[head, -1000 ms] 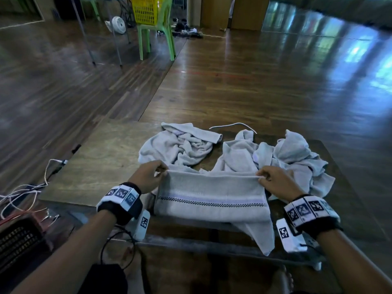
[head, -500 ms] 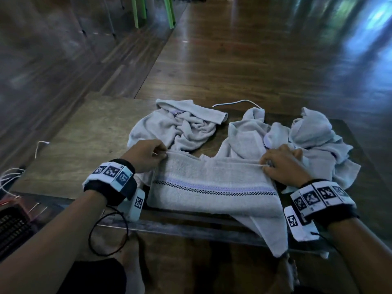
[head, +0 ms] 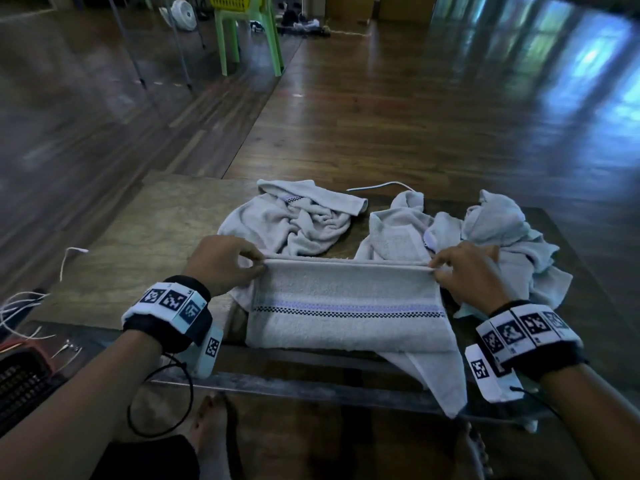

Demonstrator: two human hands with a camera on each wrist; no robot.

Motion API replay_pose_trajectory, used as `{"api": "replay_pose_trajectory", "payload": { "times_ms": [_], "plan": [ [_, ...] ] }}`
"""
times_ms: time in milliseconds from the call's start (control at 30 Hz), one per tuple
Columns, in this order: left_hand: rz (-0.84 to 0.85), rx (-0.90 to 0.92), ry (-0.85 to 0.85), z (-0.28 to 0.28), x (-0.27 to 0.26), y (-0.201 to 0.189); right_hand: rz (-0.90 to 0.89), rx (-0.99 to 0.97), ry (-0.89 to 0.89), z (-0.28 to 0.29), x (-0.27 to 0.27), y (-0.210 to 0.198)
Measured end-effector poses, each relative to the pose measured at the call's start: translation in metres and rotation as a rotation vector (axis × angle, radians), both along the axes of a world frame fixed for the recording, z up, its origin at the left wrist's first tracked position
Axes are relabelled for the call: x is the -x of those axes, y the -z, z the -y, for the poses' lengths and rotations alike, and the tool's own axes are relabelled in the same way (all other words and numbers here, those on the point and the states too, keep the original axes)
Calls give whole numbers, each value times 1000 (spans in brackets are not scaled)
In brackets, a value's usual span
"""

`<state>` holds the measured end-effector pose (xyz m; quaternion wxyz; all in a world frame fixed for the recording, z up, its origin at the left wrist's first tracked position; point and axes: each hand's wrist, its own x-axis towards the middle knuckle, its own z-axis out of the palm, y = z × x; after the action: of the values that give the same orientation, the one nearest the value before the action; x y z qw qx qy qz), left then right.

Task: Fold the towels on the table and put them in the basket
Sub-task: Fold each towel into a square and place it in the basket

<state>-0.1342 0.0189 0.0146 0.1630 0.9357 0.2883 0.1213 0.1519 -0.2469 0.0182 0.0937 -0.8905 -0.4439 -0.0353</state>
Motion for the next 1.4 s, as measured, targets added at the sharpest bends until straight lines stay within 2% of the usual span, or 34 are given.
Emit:
{"api": "replay_pose_trajectory", "payload": {
  "times_ms": [167, 267, 333, 433, 567, 633, 700, 800, 867, 1000, 1100, 1200, 1400],
  "plan": [
    [213, 14, -17, 20, 14, -14, 89, -219, -67, 16, 15, -17],
    [341, 56, 5, 30, 21, -22, 55, -327, -113, 32, 17, -25],
    [329, 40, 22, 34, 26, -26, 13, -325, -110, 40, 17, -24],
    [265, -83, 28, 36, 28, -29, 41, -319, -125, 41, 21, -18],
    [294, -254, -57, 33, 21, -31, 73, -357, -93, 29, 24, -20],
    [404, -392, -105, 29, 16, -37, 141, -485, -77, 24, 23, -31],
    [548, -513, -144, 30, 13, -48, 285, -613, -73, 24, 27, -45],
    [661, -590, -144, 33, 16, -47, 442, -641, -76, 32, 33, -53],
    [603, -577, -102, 35, 20, -33, 453, -531, -103, 43, 32, -41],
    [277, -488, 97, 44, 32, 27, 247, -179, -228, 68, 33, 16],
    [80, -405, 174, 60, 38, 69, 217, -6, -301, 80, 43, 50],
    [13, -308, 120, 63, 40, 74, 177, 12, -296, 86, 42, 57],
    [-69, -226, 145, 50, 38, 66, 73, 43, -246, 83, 35, 53]
  ]
}}
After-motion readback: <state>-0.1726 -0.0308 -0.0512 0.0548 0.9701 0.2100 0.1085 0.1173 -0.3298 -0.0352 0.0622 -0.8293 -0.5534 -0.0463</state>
